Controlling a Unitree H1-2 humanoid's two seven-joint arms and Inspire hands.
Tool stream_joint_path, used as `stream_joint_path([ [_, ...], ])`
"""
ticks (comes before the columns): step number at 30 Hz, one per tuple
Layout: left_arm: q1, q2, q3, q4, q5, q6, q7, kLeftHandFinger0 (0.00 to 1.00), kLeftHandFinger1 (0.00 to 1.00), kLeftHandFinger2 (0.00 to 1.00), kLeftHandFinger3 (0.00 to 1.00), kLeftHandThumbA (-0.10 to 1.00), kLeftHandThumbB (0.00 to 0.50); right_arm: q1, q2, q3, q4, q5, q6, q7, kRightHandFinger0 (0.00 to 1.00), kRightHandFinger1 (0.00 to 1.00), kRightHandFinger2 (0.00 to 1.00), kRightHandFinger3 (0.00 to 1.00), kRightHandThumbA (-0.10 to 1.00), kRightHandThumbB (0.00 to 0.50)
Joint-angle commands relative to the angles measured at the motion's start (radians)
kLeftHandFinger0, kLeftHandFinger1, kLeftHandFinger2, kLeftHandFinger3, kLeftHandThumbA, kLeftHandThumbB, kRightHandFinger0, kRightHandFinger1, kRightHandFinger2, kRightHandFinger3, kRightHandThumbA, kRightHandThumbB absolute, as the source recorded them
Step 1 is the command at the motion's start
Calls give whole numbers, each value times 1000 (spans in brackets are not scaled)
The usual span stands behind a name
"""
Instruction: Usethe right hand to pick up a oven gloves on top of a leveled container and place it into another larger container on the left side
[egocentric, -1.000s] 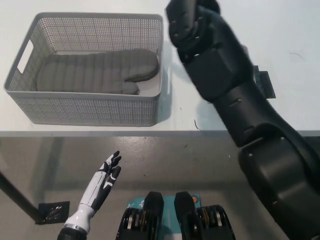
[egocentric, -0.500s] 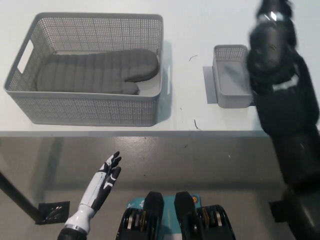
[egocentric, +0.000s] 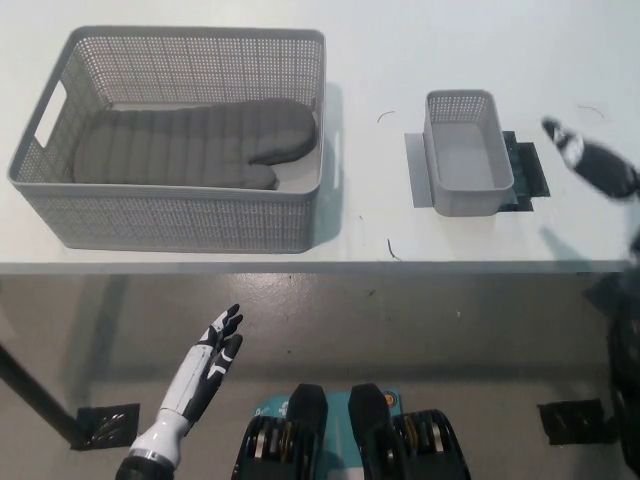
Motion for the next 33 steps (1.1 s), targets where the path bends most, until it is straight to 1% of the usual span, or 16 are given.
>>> stream_joint_path([
  [1,-38,23,-14,-28,23,-40,4,1000,1000,1000,1000,1000,500,288,-25,45,-372,220,-304,30,1000,1000,1000,1000,1000,47],
  [4,-37,25,-17,-30,24,-40,3,1000,1000,1000,1000,1000,500,332,-3,83,-306,304,-277,80,1000,1000,1000,1000,1000,42],
  [6,-37,26,-18,-32,31,-40,6,1000,1000,1000,1000,1000,500,350,-4,110,-258,404,-253,144,1000,1000,1000,1000,1000,8],
  [8,-37,27,-20,-34,34,-40,9,1000,1000,1000,1000,1000,500,367,7,126,-218,478,-162,210,1000,1000,1000,1000,1000,21],
  [9,-37,27,-20,-34,32,-40,7,1000,1000,1000,1000,1000,500,373,18,133,-190,497,-129,233,1000,1000,1000,1000,1000,4],
  [10,-37,26,-17,-33,23,-40,4,1000,1000,1000,1000,1000,500,376,23,144,-151,521,-124,258,1000,1000,1000,1000,1000,0],
  [12,-34,21,-12,-36,1,-40,-14,1000,1000,1000,1000,1000,500,385,25,158,-112,530,-120,284,1000,1000,1000,1000,1000,1],
  [14,-34,20,-11,-32,-4,-40,-15,1000,1000,1000,1000,1000,500,379,29,179,-31,503,-152,300,1000,1000,1000,1000,1000,23],
  [18,-30,21,-11,-32,-12,-40,-20,1000,1000,1000,1000,1000,500,367,35,197,87,485,-199,320,1000,1000,1000,1000,1000,15],
  [19,-32,20,-13,-30,-16,-40,-21,1000,1000,1000,1000,1000,500,362,36,196,122,473,-207,318,1000,1000,1000,1000,1000,21],
  [20,-33,18,-11,-28,-21,-40,-24,1000,1000,1000,1000,1000,500,356,37,194,154,471,-225,318,1000,1000,1000,1000,1000,8],
  [21,-34,18,-11,-26,-22,-40,-24,1000,1000,1000,1000,1000,500,351,39,190,179,474,-238,321,1000,1000,1000,1000,1000,6],
  [26,-28,16,-12,-38,-10,-40,-23,1000,1000,1000,1000,1000,500,343,48,178,233,498,-228,350,1000,1000,1000,1000,1000,0],
  [29,-18,11,-15,-47,-8,-40,-22,1000,1000,1000,1000,1000,500,351,49,179,231,511,-205,370,1000,1000,1000,1000,1000,11],
  [30,-18,12,-14,-47,-9,-40,-20,1000,1000,1000,1000,1000,500,347,50,180,237,505,-208,372,1000,1000,1000,1000,1000,2],
  [33,-11,14,-17,-52,-6,-40,-15,1000,1000,1000,1000,1000,500,348,51,184,238,495,-203,376,1000,1000,1000,1000,1000,0],
])
